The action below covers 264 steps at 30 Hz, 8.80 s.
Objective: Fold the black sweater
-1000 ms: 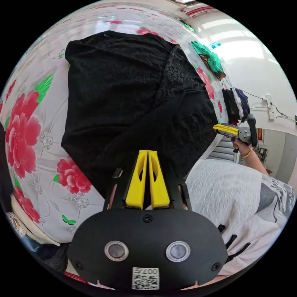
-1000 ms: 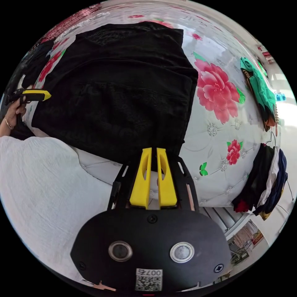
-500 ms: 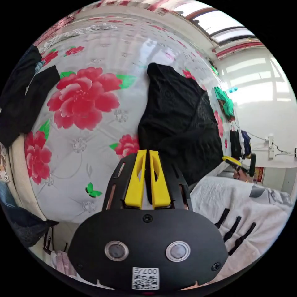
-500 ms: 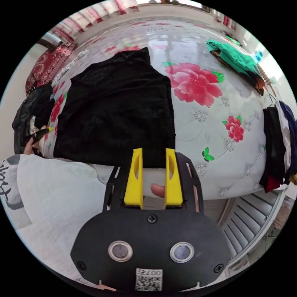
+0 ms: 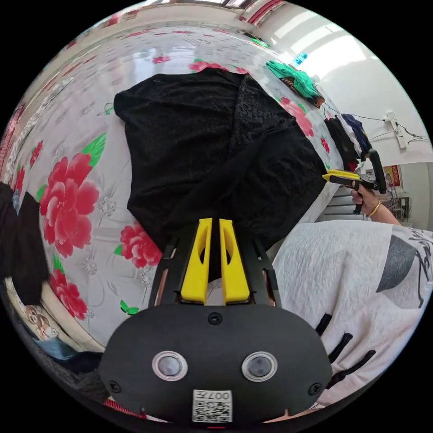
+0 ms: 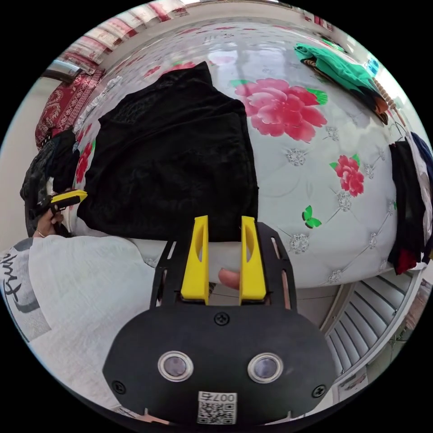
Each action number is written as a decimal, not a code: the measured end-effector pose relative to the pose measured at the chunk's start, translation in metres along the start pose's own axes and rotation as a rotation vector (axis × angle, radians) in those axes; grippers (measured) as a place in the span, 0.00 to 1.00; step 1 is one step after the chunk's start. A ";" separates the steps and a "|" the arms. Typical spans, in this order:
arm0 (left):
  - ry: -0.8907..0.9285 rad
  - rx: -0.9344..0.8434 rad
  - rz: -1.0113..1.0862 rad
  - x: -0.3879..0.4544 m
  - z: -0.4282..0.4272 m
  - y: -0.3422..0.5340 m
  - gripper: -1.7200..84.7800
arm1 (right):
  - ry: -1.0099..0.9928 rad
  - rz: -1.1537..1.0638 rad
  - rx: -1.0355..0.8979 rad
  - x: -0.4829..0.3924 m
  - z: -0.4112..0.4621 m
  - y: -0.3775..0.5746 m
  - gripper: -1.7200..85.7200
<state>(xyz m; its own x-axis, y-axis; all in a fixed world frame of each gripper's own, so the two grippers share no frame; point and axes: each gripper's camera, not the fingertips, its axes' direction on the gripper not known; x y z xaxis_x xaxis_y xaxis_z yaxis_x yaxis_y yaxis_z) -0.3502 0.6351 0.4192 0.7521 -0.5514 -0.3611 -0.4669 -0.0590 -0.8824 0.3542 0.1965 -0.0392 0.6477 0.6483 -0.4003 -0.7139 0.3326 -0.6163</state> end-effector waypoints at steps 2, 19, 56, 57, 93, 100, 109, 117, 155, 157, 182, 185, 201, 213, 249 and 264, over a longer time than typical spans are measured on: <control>-0.016 -0.048 0.070 0.012 -0.007 -0.002 0.02 | 0.045 -0.055 0.003 -0.013 -0.001 0.003 0.10; 0.100 -0.052 -0.254 -0.017 0.031 0.087 0.01 | 0.007 -1.076 0.081 -0.276 0.028 -0.022 0.10; 0.032 -0.014 -0.312 0.033 0.042 0.112 0.01 | -0.088 -0.792 -0.005 -0.266 0.054 -0.052 0.06; 0.014 -0.042 -0.311 0.036 0.046 0.110 0.01 | -0.075 -0.777 0.000 -0.267 0.055 -0.054 0.06; 0.104 0.199 -0.478 -0.052 -0.013 0.063 0.01 | 0.015 0.105 0.097 0.105 -0.007 0.054 0.11; 0.130 0.029 -0.279 0.010 0.012 0.115 0.09 | 0.016 0.073 0.009 0.128 -0.002 0.044 0.09; -0.007 -0.207 -0.126 0.033 0.029 0.090 0.02 | -0.069 -0.022 -0.124 0.156 -0.007 0.027 0.03; 0.295 0.069 -0.234 -0.005 -0.041 0.134 0.01 | -0.472 0.017 0.103 0.224 -0.073 0.045 0.02; 0.184 0.376 -0.666 -0.168 -0.087 0.006 0.08 | -0.464 0.406 0.354 0.251 -0.078 -0.097 0.11; 0.214 0.359 -0.718 -0.159 -0.076 0.040 0.08 | -0.473 0.489 0.308 0.252 -0.065 -0.074 0.13; 0.475 0.387 -0.838 -0.156 -0.050 0.120 0.06 | -0.528 0.811 0.256 0.176 -0.021 -0.086 0.07; 0.482 0.393 -0.829 -0.161 -0.053 0.124 0.06 | -0.481 0.707 0.298 0.157 -0.044 -0.103 0.03; 0.558 0.539 -0.799 -0.193 -0.064 0.166 0.09 | -0.100 -1.019 0.006 -0.273 -0.040 -0.168 0.03; 0.688 0.547 -0.682 -0.226 -0.059 0.167 0.15 | -0.374 -0.477 0.068 -0.159 -0.074 -0.231 0.12; 0.753 0.497 0.000 0.023 -0.165 -0.241 0.09 | -0.836 -0.190 0.149 0.204 -0.312 -0.325 0.08; 0.271 0.113 0.162 0.213 -0.027 -0.385 0.13 | -0.344 0.281 0.524 0.386 -0.346 -0.270 0.09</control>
<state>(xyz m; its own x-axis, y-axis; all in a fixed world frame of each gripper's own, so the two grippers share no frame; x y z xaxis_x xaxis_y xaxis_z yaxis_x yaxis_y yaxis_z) -0.0230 0.5176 0.6905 0.5139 -0.7483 -0.4195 -0.5047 0.1317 -0.8532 0.8894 0.1198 -0.2617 0.3595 0.9102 -0.2056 -0.9331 0.3512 -0.0768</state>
